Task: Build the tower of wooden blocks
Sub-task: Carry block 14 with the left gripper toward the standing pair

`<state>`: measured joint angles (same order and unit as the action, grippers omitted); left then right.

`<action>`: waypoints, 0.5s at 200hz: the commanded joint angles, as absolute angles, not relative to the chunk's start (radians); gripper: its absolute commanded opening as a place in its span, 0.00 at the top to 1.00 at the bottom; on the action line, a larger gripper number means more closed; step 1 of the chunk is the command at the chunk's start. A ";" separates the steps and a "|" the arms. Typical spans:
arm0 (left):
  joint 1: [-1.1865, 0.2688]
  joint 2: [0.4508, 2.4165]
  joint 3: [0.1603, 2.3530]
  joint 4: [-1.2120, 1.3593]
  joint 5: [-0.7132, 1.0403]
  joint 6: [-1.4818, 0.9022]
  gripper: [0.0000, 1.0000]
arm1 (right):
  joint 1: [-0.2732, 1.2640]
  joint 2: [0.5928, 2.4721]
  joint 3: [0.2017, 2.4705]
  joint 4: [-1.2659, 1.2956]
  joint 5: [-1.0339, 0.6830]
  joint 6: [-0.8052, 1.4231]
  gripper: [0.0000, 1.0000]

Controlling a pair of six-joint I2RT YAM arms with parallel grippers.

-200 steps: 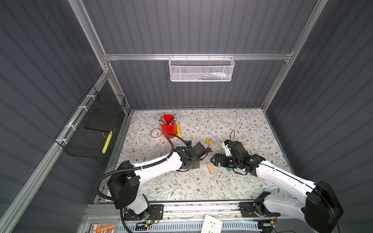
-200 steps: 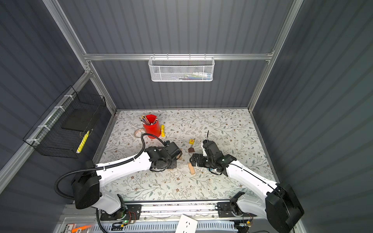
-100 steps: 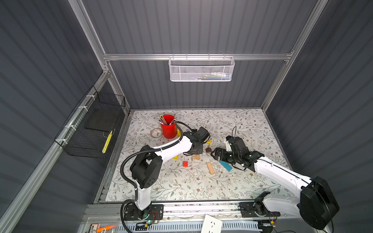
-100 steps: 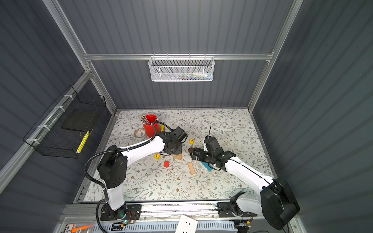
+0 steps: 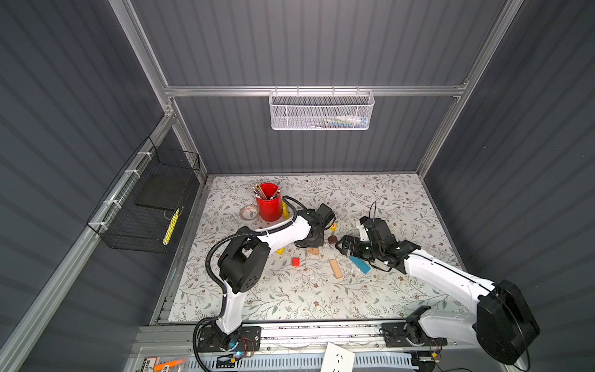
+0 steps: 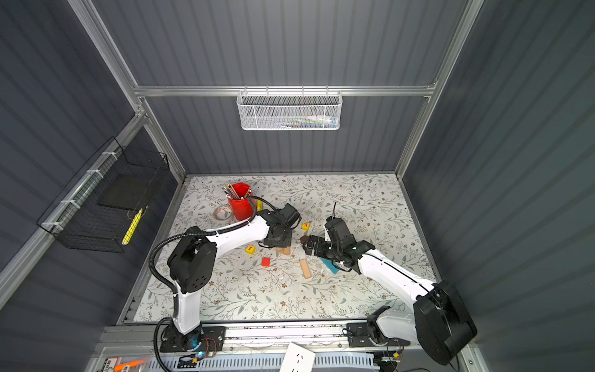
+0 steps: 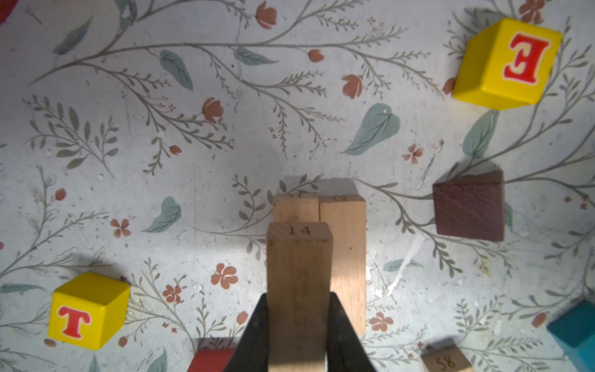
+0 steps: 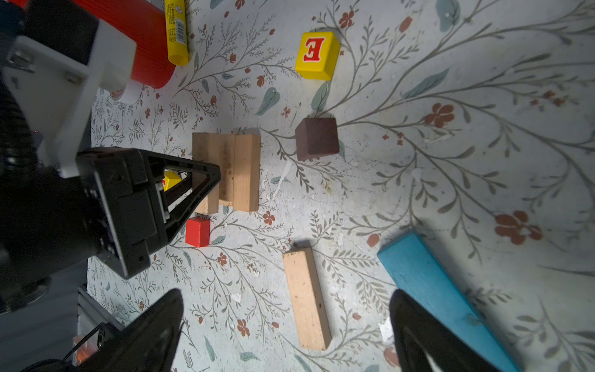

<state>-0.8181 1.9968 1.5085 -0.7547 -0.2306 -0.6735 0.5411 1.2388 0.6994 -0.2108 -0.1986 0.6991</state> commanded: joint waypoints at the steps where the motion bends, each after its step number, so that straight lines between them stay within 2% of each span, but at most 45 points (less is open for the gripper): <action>1: -0.811 2.016 1.541 -0.752 -0.210 -0.691 0.83 | 0.537 1.241 0.691 -0.188 -0.198 0.697 0.01; 100: -0.799 2.046 1.549 -0.746 -0.215 -0.692 0.82 | 0.535 1.247 0.671 -0.177 -0.197 0.693 0.01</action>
